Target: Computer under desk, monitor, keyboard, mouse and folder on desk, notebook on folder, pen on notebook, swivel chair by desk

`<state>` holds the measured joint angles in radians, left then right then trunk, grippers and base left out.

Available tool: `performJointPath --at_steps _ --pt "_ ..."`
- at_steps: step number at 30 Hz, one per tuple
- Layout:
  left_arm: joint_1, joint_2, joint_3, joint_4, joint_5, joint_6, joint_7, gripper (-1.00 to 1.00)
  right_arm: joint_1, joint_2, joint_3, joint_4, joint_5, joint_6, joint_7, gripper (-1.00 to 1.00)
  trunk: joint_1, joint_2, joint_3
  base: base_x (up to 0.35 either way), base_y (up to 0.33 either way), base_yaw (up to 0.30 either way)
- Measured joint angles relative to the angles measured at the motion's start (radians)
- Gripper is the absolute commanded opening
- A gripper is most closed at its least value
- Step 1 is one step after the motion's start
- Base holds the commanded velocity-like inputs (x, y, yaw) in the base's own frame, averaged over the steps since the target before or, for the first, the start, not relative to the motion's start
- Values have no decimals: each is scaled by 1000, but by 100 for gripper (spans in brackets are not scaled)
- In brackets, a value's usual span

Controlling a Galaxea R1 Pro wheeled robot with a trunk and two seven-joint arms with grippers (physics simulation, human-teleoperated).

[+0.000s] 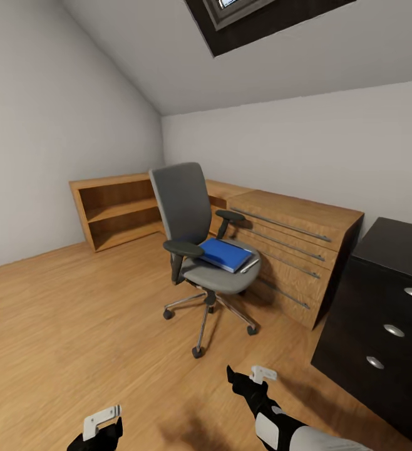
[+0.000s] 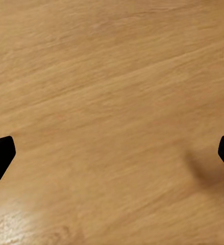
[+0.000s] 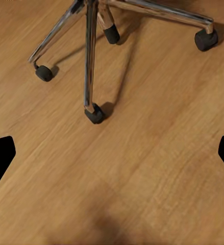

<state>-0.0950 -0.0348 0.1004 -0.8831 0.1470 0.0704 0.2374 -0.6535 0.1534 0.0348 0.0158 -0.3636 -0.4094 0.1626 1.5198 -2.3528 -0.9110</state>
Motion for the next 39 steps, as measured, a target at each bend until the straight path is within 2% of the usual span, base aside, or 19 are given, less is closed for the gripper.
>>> performJointPath --at_steps 11,19,27,39 --pt "0 0 0 9 1 -9 3 100 1 -1 0 1 39 -3 0 100 -42 77 34 0 0 0" --pt "0 -1 -4 61 0 -10 4 100 2 -12 0 2 40 -28 -2 100 -73 133 60 0 0 0" --pt "0 0 -5 99 -1 -9 5 100 6 -19 -1 2 40 -102 -2 100 -104 189 85 0 0 0" --pt "0 0 -4 104 0 -10 6 100 7 -18 0 2 41 -119 -2 100 -150 273 122 0 0 0"
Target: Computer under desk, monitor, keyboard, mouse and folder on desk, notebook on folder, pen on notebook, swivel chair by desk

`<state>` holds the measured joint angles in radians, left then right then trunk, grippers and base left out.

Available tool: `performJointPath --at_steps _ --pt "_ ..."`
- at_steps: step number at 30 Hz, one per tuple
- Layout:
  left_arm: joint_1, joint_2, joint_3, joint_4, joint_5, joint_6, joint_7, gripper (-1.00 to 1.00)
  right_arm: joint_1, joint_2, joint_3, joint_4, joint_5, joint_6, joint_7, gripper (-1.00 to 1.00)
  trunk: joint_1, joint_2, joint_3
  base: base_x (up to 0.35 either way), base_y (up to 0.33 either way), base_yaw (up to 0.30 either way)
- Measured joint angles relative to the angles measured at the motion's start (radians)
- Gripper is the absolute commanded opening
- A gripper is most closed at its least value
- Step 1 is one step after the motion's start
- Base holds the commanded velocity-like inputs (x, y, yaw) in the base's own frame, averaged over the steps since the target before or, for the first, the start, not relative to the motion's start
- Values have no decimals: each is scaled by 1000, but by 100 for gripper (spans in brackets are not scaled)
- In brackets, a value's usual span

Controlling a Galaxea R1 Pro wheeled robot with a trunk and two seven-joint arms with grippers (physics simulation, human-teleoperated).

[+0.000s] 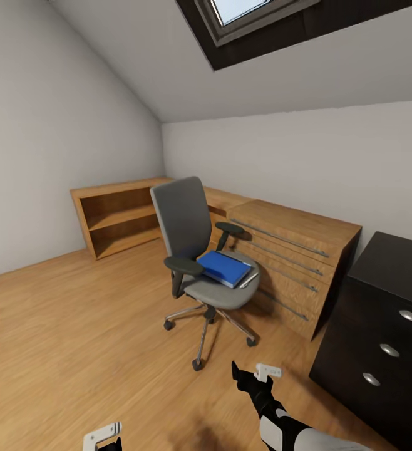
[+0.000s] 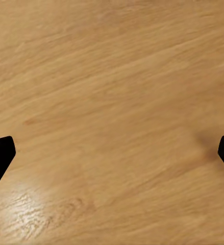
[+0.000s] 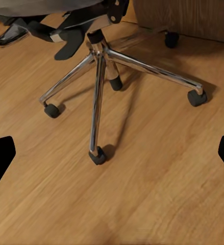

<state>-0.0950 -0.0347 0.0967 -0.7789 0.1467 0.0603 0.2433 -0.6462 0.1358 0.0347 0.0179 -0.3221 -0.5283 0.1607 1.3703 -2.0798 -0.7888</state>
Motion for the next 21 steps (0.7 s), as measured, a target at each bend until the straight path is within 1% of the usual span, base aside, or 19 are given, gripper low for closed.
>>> performJointPath --at_steps 10,17,21 --pt "0 1 3 -8 2 -2 1 100 5 -4 -1 -1 0 -2 0 100 -38 70 31 0 0 0" --pt "0 0 5 -8 2 -1 0 100 42 -31 -1 -1 0 -10 0 100 -65 119 53 0 0 0" --pt "0 0 4 -3 1 -2 0 100 73 -43 -1 -1 0 -65 0 100 -81 147 66 0 0 0"
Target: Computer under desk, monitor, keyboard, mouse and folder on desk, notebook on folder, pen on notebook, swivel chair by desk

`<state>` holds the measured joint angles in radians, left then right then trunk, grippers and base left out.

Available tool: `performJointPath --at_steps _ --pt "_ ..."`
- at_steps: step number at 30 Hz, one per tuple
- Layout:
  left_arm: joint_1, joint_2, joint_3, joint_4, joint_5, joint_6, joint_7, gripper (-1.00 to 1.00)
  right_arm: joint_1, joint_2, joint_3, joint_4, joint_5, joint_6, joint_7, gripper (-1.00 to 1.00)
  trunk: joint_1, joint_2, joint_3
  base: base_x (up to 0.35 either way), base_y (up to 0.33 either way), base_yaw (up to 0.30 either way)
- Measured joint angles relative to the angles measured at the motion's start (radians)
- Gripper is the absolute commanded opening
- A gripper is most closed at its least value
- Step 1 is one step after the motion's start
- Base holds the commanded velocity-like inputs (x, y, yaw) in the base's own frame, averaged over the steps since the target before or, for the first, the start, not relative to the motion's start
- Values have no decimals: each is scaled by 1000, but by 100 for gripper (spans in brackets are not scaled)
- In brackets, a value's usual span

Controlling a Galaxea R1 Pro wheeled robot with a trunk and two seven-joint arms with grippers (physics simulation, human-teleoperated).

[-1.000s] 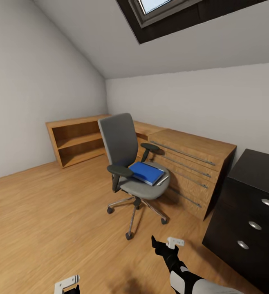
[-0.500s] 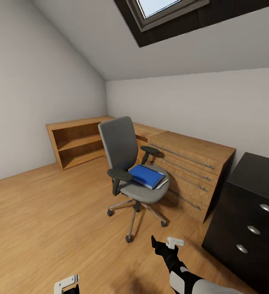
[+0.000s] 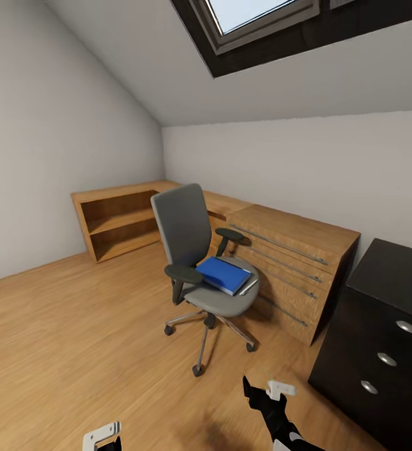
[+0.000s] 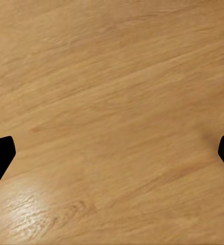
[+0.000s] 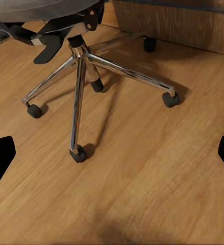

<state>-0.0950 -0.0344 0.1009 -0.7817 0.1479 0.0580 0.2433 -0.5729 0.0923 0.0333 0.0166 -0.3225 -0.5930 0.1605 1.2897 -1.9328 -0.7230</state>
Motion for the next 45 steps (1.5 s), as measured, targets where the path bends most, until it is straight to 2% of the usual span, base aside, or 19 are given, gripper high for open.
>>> performJointPath --at_steps 4,7,13,20,22,27,32,33,34,45 --pt "0 10 1 37 1 -1 -1 100 41 -7 1 0 0 -74 0 100 -15 28 12 0 0 -21" --pt "0 15 0 70 1 -1 -1 100 57 -7 1 1 0 -97 0 100 -27 49 22 0 0 -107" --pt "0 18 -5 163 -2 -24 -1 100 82 -11 0 2 0 -116 -4 100 -50 91 41 0 0 -215" --pt "0 15 -9 263 -5 -87 -5 100 118 -24 0 4 -1 -114 -12 100 -77 140 63 0 0 -256" --pt "0 15 -8 270 -5 -94 -5 100 122 -24 0 4 -1 -114 -13 100 -77 140 63 0 0 -265" --pt "0 17 -2 293 0 -200 -5 100 126 -15 2 6 1 -113 -13 100 -77 140 63 -20 12 -273" --pt "0 15 -4 298 -2 -209 -2 100 126 -9 1 6 -2 -110 -42 100 -76 140 60 -222 163 -226" --pt "0 15 -4 298 -2 -210 -2 100 126 3 1 6 -2 -109 -85 100 -76 140 59 -274 195 -181" --pt "0 15 -5 298 -2 -210 -2 100 126 4 1 6 -2 -109 -92 100 -76 140 58 -277 194 -179" --pt "0 13 -6 300 -2 -210 -3 100 126 8 0 5 -2 -111 -116 100 -76 140 48 -302 147 -214"
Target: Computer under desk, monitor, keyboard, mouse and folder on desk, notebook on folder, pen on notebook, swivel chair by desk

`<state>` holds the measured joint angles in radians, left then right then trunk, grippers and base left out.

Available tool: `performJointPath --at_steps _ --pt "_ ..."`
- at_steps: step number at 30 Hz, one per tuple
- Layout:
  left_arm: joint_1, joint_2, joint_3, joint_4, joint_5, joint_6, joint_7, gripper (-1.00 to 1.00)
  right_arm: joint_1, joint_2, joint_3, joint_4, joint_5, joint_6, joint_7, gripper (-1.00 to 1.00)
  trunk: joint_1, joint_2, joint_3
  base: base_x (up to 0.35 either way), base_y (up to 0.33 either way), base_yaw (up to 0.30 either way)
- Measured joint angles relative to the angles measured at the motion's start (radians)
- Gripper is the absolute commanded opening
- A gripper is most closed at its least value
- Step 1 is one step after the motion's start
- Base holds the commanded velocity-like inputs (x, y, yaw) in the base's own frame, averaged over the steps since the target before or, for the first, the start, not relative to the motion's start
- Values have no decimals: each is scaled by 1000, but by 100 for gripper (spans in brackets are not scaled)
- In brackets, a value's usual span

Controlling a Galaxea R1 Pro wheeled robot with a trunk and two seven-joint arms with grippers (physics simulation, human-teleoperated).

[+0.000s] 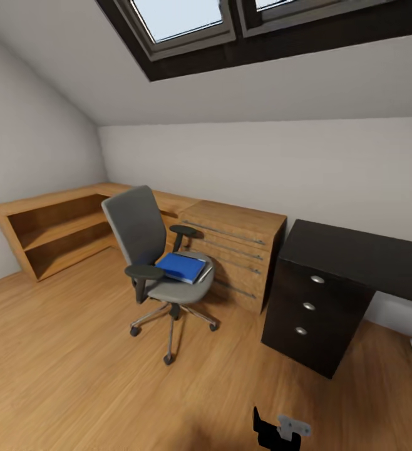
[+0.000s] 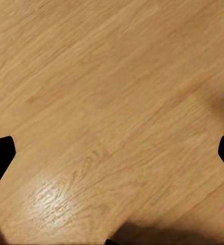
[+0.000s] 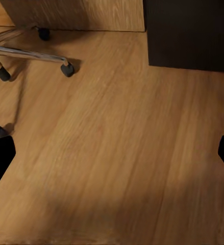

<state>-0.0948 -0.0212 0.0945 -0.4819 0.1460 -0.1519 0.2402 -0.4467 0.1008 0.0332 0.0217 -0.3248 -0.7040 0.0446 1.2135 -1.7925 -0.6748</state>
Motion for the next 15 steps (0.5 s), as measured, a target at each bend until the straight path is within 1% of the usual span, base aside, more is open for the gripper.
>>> performJointPath --at_steps 3,7,12,15 --pt "0 0 0 0 0 -1 -1 100 0 -1 0 -1 0 -1 0 100 0 0 0 -245 48 -262" --pt "0 -1 2 -1 1 -3 -2 100 0 -1 0 -1 1 -2 0 100 0 0 1 -74 14 -264" --pt "0 -4 3 -1 0 -3 -2 100 0 -2 0 -2 2 -3 0 100 -20 35 19 -12 2 -249" --pt "0 -3 2 -1 1 -2 2 100 0 -4 0 -2 2 -3 0 100 -31 56 29 -2 0 -102"
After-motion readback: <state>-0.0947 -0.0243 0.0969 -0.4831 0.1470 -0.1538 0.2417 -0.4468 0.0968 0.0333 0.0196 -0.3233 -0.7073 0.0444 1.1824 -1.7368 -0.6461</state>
